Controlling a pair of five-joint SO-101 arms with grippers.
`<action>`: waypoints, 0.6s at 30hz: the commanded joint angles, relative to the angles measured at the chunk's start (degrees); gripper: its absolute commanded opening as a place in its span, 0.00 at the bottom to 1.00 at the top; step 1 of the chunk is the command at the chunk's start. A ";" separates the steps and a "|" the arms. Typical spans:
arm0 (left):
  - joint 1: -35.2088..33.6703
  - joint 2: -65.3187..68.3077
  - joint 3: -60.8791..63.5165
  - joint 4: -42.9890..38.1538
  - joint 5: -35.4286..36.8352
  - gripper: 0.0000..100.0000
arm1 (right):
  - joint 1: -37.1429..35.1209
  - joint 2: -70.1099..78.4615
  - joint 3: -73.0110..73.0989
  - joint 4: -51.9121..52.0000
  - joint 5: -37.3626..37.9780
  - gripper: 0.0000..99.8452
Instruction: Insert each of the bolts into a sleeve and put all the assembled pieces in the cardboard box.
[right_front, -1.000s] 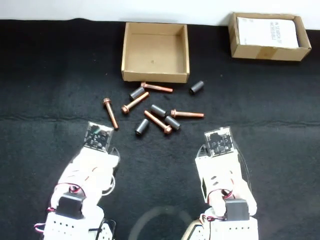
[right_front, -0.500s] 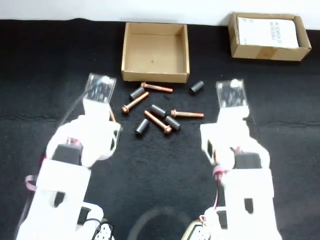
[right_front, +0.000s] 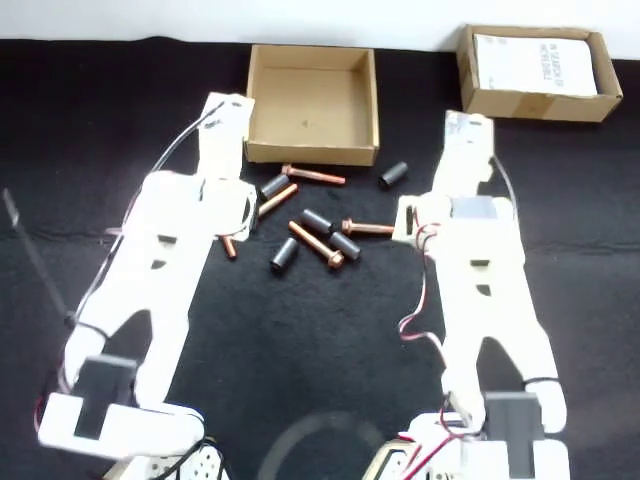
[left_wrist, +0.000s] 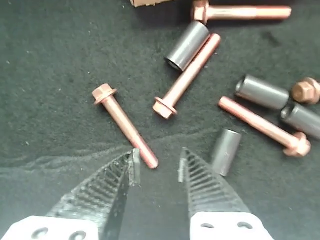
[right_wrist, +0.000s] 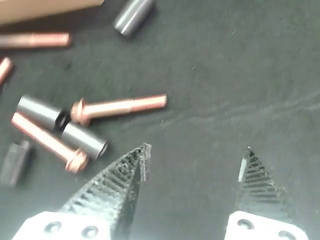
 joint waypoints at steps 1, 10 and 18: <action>-1.27 3.12 -2.68 -1.23 0.26 0.20 | 0.48 2.24 -2.95 -3.47 -0.44 0.27; -4.00 15.52 -9.01 -5.01 0.70 0.20 | -0.22 9.63 -5.58 -19.03 -2.11 0.27; -6.02 25.89 -21.93 2.29 8.79 0.21 | 1.10 26.33 -27.82 -16.84 -15.21 0.27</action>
